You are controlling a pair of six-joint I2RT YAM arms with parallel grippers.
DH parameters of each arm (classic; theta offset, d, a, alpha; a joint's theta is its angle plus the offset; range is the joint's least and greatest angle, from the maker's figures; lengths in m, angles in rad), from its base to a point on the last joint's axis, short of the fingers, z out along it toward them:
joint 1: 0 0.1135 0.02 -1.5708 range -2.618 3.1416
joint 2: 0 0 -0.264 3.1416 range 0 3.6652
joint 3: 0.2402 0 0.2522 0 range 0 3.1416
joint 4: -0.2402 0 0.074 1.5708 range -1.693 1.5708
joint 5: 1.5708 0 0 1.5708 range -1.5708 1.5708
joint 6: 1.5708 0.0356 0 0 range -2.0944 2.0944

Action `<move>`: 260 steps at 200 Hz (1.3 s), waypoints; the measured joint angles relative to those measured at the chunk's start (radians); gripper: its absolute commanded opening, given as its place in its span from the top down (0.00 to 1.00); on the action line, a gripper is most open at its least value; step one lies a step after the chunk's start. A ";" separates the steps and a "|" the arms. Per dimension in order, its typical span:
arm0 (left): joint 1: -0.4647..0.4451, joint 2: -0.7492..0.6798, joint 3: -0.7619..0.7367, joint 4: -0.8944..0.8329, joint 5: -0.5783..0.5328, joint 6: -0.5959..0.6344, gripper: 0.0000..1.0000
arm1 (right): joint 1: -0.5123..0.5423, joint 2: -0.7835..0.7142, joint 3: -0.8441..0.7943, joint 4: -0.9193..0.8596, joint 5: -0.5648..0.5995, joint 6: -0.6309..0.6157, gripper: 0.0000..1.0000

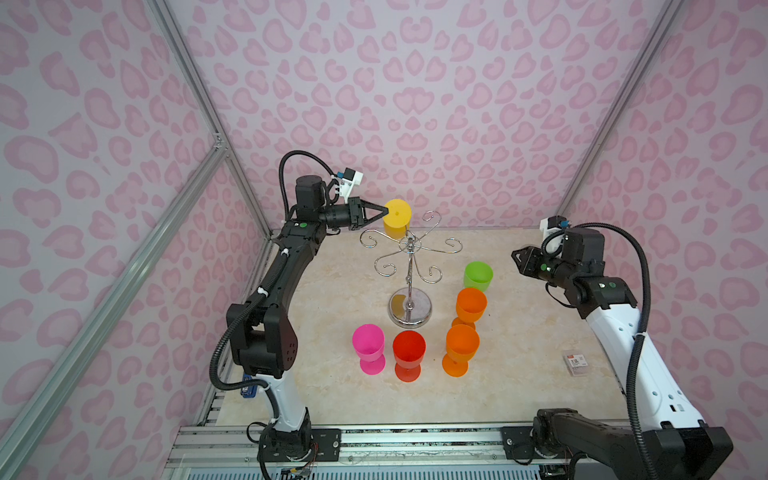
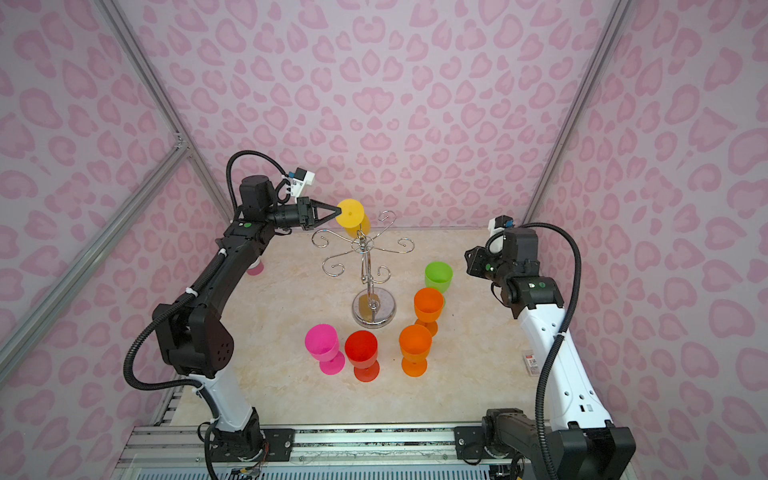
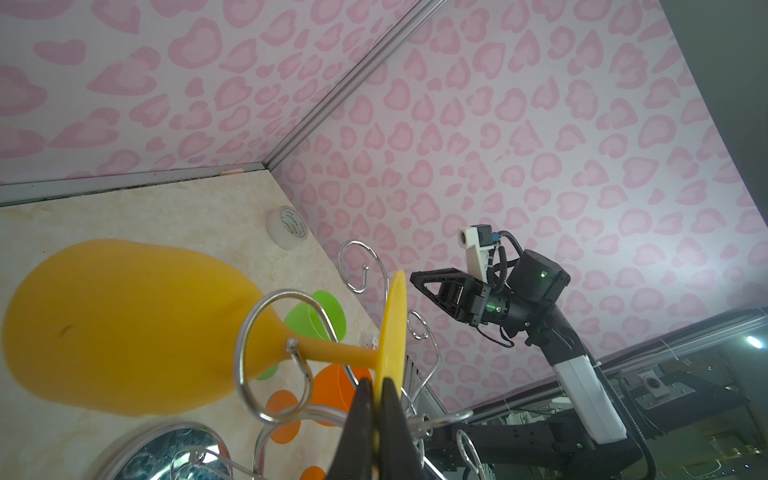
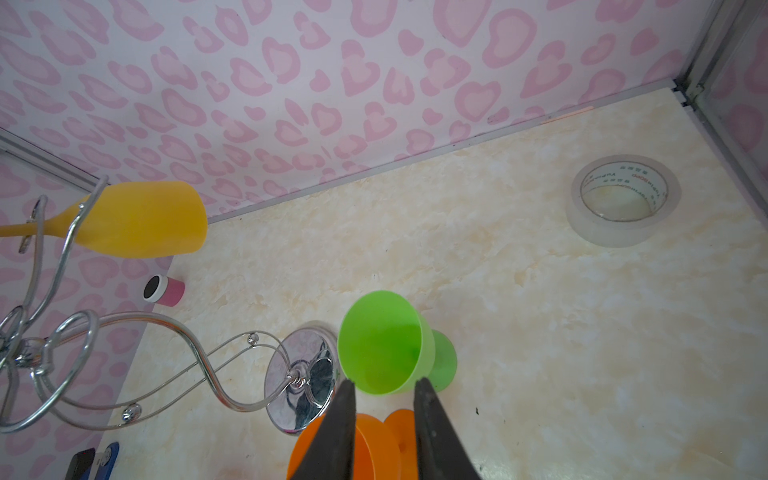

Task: Take the wine glass off the wine glass rack
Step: 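Slide the yellow glass off the rack arm with the left gripper, then raise the yellow glass with the left gripper while the right gripper approaches its bowl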

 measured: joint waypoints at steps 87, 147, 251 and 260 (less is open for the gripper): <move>0.024 -0.056 -0.076 -0.007 0.023 0.003 0.98 | 0.000 0.000 0.000 0.000 -0.006 0.000 0.74; 0.052 -0.091 -0.105 -0.014 0.040 0.003 0.98 | 0.000 0.000 -0.001 0.000 -0.010 0.000 0.74; 0.174 -0.174 -0.140 -0.007 0.040 0.003 0.98 | -0.001 -0.002 -0.011 0.007 -0.017 0.001 0.74; 0.188 -0.183 -0.140 -0.007 0.037 0.003 0.98 | -0.001 -0.002 -0.011 0.007 -0.017 0.002 0.74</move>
